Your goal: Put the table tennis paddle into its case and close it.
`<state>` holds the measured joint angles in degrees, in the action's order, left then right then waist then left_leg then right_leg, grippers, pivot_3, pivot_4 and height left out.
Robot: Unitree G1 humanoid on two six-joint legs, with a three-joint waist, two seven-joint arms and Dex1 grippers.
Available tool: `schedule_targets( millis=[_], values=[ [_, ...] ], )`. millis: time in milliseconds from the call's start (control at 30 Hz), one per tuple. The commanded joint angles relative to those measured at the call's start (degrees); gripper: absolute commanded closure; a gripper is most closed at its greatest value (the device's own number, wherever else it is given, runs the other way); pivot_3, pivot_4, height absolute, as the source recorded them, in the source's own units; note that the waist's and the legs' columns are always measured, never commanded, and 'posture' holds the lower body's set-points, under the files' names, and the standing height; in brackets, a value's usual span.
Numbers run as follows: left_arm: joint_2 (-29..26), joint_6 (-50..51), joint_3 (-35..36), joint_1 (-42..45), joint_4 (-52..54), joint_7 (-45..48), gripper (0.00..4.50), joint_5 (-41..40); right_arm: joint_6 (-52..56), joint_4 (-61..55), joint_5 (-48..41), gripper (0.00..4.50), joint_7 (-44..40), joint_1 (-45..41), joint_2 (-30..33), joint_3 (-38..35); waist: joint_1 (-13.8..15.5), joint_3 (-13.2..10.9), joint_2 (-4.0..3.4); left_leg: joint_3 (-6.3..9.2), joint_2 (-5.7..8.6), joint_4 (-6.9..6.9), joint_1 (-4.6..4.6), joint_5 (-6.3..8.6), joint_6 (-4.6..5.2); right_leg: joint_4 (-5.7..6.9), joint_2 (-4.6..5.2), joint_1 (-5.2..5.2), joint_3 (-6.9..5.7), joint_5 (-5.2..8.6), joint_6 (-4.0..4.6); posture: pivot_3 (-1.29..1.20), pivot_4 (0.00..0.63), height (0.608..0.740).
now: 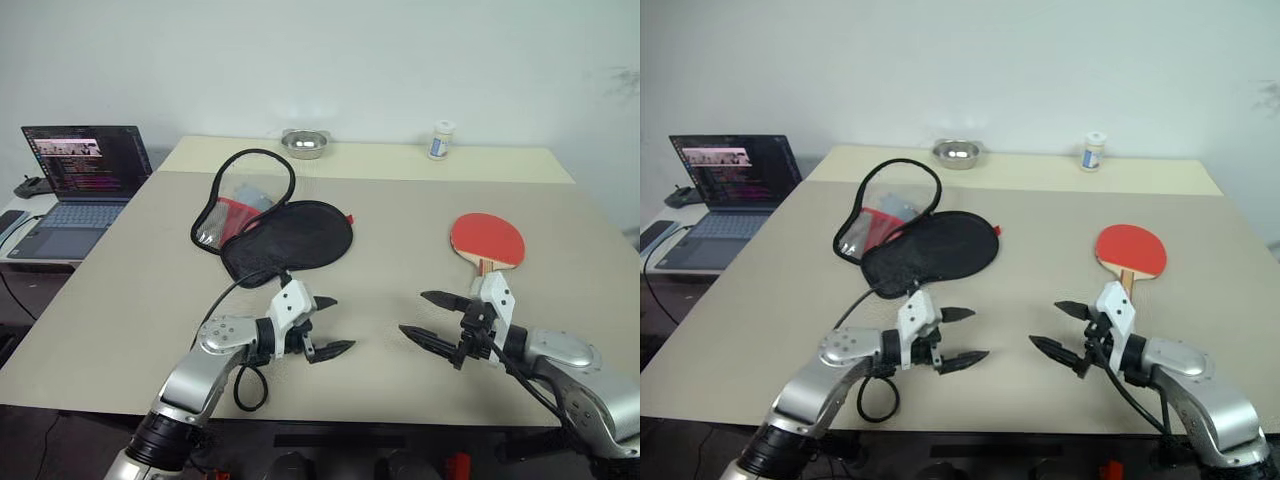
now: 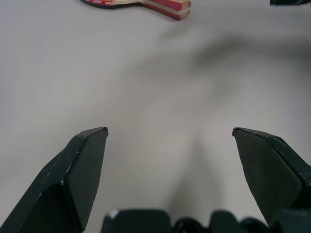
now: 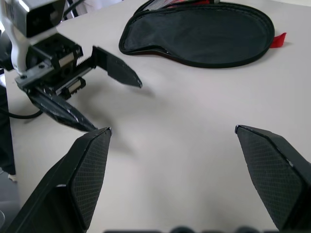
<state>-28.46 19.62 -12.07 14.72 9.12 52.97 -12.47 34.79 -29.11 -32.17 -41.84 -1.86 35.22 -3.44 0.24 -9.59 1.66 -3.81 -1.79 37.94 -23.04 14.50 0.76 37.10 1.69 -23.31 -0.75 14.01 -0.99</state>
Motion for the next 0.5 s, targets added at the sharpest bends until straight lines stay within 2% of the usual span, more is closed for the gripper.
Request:
schedule_targets(
  millis=[33, 200, 267, 500],
  values=[
    [0.92, -2.34, 0.17, 2.34, -1.02, -0.56, 0.0, 0.41, 1.35, -4.02, -1.81, 0.02, 0.79, 0.98, 1.66, -3.1, 0.01, 0.0, 0.0, 0.0, 0.0, 0.01, 0.01, 0.0, 0.0, 0.0, 0.0, 0.01, 0.01, 0.0, 0.0, 0.0, 0.15, 0.74],
    [1.16, -8.67, 0.79, 5.86, -7.9, -1.25, 0.0, 3.08, 1.49, -4.51, -1.64, 0.02, 1.87, 0.91, 2.29, -4.69, 0.04, 0.01, 0.0, 0.0, 0.01, 0.04, 0.06, -0.01, 0.0, 0.03, 0.0, 0.03, 0.0, 0.0, -0.02, 0.0, 0.15, 0.74],
    [0.71, -8.18, 2.53, 7.02, -8.42, -0.26, 0.0, 1.22, 2.41, -5.08, -2.98, 0.02, 2.32, -0.29, 2.38, -5.69, -0.01, 0.0, 0.0, 0.0, 0.01, 0.02, 0.05, 0.0, 0.0, 0.02, -0.01, 0.02, 0.0, 0.01, -0.01, 0.0, 0.15, 0.74],
    [-6.7, -10.29, 9.59, 12.38, -17.2, 1.67, 0.0, 0.64, 5.97, -6.39, -6.47, 0.02, 4.81, -5.43, 1.71, -5.65, -0.31, -0.03, 0.01, 0.02, -0.08, 0.0, 0.02, 0.0, 0.0, 0.04, -0.1, -0.03, -0.03, 0.02, 0.01, 0.0, 0.15, 0.74]
  ],
)
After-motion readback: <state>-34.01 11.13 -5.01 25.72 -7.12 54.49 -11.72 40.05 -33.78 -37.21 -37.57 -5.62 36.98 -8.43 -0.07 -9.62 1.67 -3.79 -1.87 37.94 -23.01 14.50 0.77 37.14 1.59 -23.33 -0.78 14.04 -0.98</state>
